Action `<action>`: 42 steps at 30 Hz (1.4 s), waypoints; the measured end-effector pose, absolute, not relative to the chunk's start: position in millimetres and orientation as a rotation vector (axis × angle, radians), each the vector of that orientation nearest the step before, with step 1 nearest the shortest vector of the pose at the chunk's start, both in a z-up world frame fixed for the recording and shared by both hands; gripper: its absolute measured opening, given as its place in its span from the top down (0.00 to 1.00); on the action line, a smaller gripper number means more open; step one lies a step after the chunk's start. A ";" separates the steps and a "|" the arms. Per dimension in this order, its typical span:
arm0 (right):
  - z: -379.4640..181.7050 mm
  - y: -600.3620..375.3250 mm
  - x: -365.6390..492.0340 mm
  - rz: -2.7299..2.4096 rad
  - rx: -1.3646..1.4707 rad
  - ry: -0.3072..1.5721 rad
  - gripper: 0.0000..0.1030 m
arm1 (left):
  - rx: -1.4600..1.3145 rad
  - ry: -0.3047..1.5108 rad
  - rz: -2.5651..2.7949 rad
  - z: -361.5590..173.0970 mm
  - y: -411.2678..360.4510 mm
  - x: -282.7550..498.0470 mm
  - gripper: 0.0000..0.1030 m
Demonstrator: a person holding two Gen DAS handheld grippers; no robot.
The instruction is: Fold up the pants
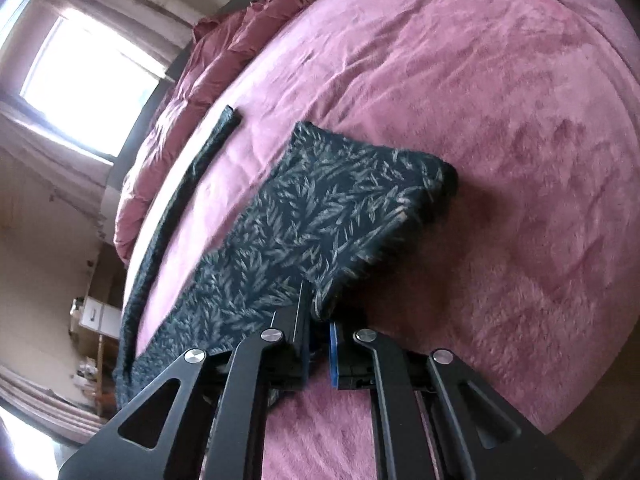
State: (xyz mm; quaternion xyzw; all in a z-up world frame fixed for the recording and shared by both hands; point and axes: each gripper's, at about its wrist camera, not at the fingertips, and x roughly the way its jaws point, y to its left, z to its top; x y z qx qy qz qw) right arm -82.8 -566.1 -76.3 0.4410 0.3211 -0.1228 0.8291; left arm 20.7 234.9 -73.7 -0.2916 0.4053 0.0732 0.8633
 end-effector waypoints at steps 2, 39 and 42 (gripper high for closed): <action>-75.0 -574.6 -82.5 -0.268 0.971 0.650 0.77 | -0.603 0.834 0.167 -72.2 238.0 22.7 0.73; -25.2 -382.4 72.9 -0.207 0.499 0.777 0.37 | -0.356 0.784 0.218 -30.2 195.1 76.8 0.05; -37.4 -348.5 91.6 -0.148 0.434 0.798 0.34 | -0.301 0.785 0.182 -20.0 185.9 96.5 0.02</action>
